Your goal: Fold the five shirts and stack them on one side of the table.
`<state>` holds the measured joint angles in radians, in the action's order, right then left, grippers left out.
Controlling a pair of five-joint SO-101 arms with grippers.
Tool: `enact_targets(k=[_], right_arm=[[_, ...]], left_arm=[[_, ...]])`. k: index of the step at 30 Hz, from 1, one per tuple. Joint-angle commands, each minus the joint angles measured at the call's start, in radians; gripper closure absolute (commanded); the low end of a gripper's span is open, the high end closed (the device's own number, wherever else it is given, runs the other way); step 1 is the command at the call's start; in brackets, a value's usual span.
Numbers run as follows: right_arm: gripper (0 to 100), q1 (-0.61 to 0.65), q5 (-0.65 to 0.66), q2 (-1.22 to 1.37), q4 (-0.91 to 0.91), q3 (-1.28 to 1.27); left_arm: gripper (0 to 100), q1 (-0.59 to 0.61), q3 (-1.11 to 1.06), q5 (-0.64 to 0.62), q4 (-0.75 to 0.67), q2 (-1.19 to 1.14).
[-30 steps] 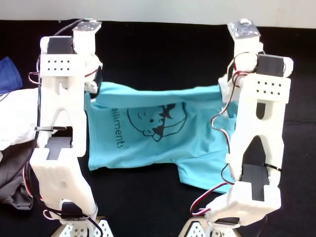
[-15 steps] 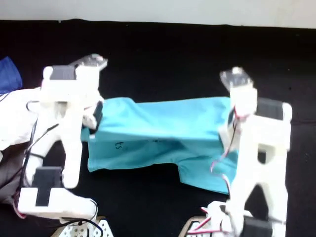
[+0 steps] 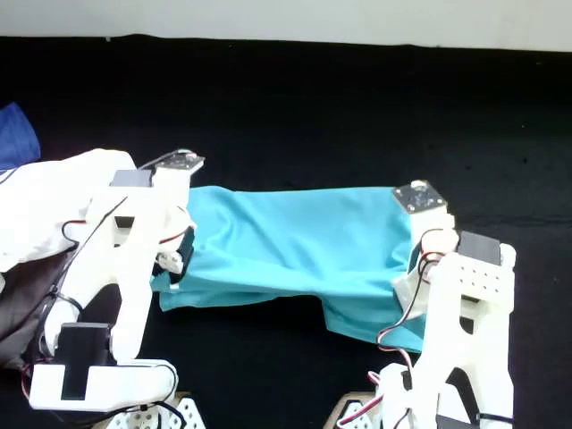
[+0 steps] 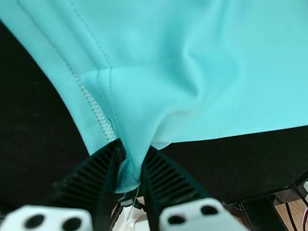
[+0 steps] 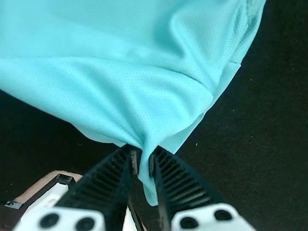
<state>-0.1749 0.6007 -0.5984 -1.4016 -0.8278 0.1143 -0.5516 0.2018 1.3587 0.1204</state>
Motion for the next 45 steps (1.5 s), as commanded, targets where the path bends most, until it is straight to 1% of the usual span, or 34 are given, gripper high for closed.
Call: enact_targets(k=[1, 3, 4, 6, 8, 9, 12, 16, 19, 20, 23, 25, 28, 32, 34, 38, 42, 45], right_arm=[[98.9, -0.019, 0.012, -0.038, 0.002, 0.002], [97.4, -0.018, 0.012, -0.039, -0.01, 0.007], [94.7, -0.018, 0.012, -0.039, -0.025, 0.008], [86.5, -0.016, 0.012, -0.041, -0.047, 0.015], [79.9, -0.016, 0.012, -0.041, -0.068, 0.038], [78.7, -0.016, 0.011, -0.041, -0.081, 0.058], [79.4, -0.016, -0.005, -0.041, -0.09, 0.137], [79.4, -0.008, -0.106, -0.036, -0.047, 0.249], [79.8, 0.025, -0.181, -0.021, 0.042, 0.282], [80.6, 0.048, -0.201, -0.01, 0.068, 0.286], [88.4, 0.111, -0.229, 0.038, 0.107, 0.291], [92.3, 0.142, -0.229, 0.056, 0.101, 0.283], [91.7, 0.151, -0.229, 0.071, 0.085, 0.277], [89.6, 0.171, -0.227, 0.081, 0.211, 0.275], [89.7, 0.186, -0.227, 0.13, 0.288, 0.275], [89.7, 0.186, -0.227, 0.352, 0.383, 0.318], [89.7, 0.168, -0.227, 0.584, 0.394, 0.466], [89.7, 0.117, -0.227, 0.745, 0.394, 0.61]], left_arm=[[99, -0.012, 0.005, 0.011, -0.008, 0.044], [96, -0.005, 0.015, 0.028, 0.025, 0.045], [93, -0.004, 0.025, 0.049, 0.054, 0.045], [86, 0.012, 0.065, 0.08, 0.127, 0.045], [81, 0.05, 0.147, 0.095, 0.198, 0.045], [80, 0.073, 0.205, 0.106, 0.226, 0.045], [80, 0.133, 0.398, 0.118, 0.285, 0.045], [80, 0.148, 0.591, 0.114, 0.295, 0.035], [81, 0.108, 0.599, 0.091, 0.23, 0.031], [83, 0.088, 0.578, 0.066, 0.195, 0.031], [100, 0.022, 0.501, -0.018, 0.051, 0.025], [97, -0.019, 0.467, -0.049, -0.021, -0.01], [99, -0.05, 0.458, -0.08, -0.094, -0.113], [99, -0.054, 0.492, -0.114, -0.184, -0.305], [99, -0.054, 0.538, -0.115, -0.189, -0.4], [99, -0.033, 0.654, -0.115, -0.17, -0.549], [99, 0.008, 0.786, -0.115, -0.13, -0.662], [99, 0.062, 0.892, -0.115, -0.078, -0.73]])
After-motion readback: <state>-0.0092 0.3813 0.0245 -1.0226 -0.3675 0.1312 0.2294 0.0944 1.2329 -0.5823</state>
